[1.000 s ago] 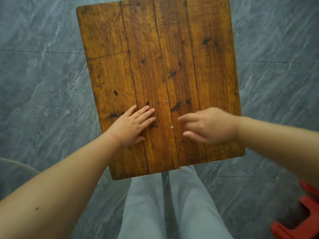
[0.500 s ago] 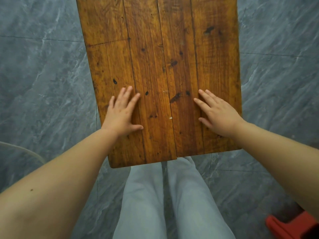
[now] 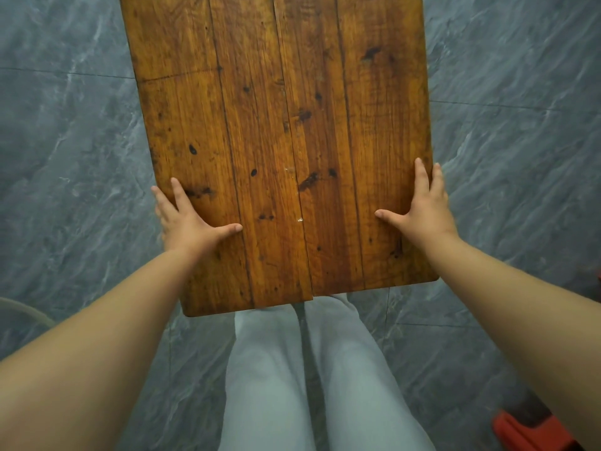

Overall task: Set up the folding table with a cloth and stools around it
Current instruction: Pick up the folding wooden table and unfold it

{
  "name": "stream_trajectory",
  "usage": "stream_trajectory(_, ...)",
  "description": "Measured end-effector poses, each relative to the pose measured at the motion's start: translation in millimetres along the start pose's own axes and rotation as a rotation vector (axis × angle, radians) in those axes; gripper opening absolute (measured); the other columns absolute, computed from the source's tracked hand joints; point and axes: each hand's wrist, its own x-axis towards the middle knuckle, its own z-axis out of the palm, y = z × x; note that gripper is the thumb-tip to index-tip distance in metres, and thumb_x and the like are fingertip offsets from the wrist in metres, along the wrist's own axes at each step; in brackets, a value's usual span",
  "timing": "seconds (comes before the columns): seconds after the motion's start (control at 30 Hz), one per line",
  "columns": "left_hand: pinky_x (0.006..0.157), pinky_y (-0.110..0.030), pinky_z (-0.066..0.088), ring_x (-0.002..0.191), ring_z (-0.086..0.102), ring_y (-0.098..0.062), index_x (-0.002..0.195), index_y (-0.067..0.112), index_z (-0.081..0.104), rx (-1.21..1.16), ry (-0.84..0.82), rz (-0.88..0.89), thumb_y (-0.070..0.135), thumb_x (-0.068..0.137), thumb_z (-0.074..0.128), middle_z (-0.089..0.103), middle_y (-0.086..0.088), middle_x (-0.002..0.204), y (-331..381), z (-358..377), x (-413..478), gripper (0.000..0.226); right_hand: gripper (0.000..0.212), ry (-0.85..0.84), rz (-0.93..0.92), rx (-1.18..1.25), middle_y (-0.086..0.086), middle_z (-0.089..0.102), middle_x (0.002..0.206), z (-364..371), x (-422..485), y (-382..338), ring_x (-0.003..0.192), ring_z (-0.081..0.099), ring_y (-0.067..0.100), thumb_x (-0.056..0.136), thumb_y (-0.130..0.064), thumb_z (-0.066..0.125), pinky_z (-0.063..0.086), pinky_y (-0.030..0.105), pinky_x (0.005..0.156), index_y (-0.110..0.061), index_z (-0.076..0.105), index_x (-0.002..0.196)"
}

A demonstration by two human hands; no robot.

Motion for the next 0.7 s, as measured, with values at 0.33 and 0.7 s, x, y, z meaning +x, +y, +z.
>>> stream_trajectory(0.33,0.115,-0.058,0.01,0.144,-0.015,-0.035,0.146,0.026,-0.023,0.014,-0.046,0.061,0.06,0.059,0.078,-0.033,-0.008,0.153,-7.6,-0.8,-3.9,0.138,0.113,0.023,0.091,0.071,0.008,-0.003,0.16,11.5,-10.9,-2.1,0.144,0.013,0.034,0.073,-0.044,0.077,0.027,0.054,0.111,-0.032,-0.004,0.151)
stream_trajectory(0.7,0.114,-0.058,0.016,0.144,-0.012,-0.039,0.147,0.024,-0.022,0.177,-0.056,0.221,0.067,0.059,0.074,-0.032,-0.012,0.153,-32.8,-4.1,-7.6,0.137,0.111,0.026,0.235,0.095,0.009,-0.007,0.159,58.6,-80.8,10.7,0.144,0.012,0.036,0.076,-0.05,0.07,0.028,0.053,0.111,-0.031,-0.01,0.15)
